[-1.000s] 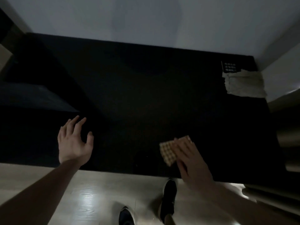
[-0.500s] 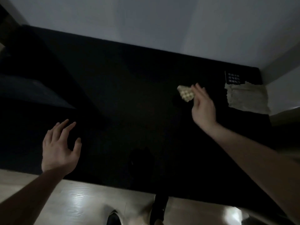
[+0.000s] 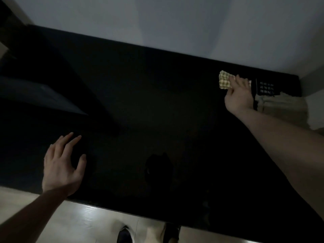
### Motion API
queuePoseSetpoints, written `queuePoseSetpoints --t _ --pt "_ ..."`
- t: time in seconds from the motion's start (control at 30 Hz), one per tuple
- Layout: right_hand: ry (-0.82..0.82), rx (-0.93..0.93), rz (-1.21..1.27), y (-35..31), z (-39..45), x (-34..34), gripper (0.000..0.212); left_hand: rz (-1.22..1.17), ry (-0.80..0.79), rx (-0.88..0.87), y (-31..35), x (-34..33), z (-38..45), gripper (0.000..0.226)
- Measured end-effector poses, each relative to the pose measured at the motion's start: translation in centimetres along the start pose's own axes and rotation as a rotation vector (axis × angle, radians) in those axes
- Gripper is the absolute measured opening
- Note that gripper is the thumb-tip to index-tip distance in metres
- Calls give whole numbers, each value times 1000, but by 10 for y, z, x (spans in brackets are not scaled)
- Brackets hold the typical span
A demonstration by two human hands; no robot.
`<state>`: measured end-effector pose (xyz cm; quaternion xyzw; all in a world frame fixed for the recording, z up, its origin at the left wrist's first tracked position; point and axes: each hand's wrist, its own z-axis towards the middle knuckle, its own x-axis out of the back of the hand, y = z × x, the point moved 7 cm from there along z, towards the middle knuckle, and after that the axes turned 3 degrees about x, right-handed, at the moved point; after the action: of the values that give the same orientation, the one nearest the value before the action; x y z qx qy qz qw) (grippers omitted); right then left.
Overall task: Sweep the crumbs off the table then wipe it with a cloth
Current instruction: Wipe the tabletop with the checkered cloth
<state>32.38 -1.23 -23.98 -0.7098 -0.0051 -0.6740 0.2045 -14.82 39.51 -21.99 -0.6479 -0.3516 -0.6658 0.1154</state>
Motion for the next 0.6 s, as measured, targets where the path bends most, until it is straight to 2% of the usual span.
queuePoseSetpoints --t 0.13,0.37,0.5,0.6 --pt "-26 22 41 1 -75 6 54 2 -6 -8 0 1 -2 69" --pt "-62 58 91 12 -276 8 52 -14 18 -49 0 2 -3 69" --pt "-154 190 128 13 -391 6 55 -16 42 -65 1 2 -3 68" --pt "-214 328 156 11 -425 12 52 14 14 -47 -1 -2 -3 68"
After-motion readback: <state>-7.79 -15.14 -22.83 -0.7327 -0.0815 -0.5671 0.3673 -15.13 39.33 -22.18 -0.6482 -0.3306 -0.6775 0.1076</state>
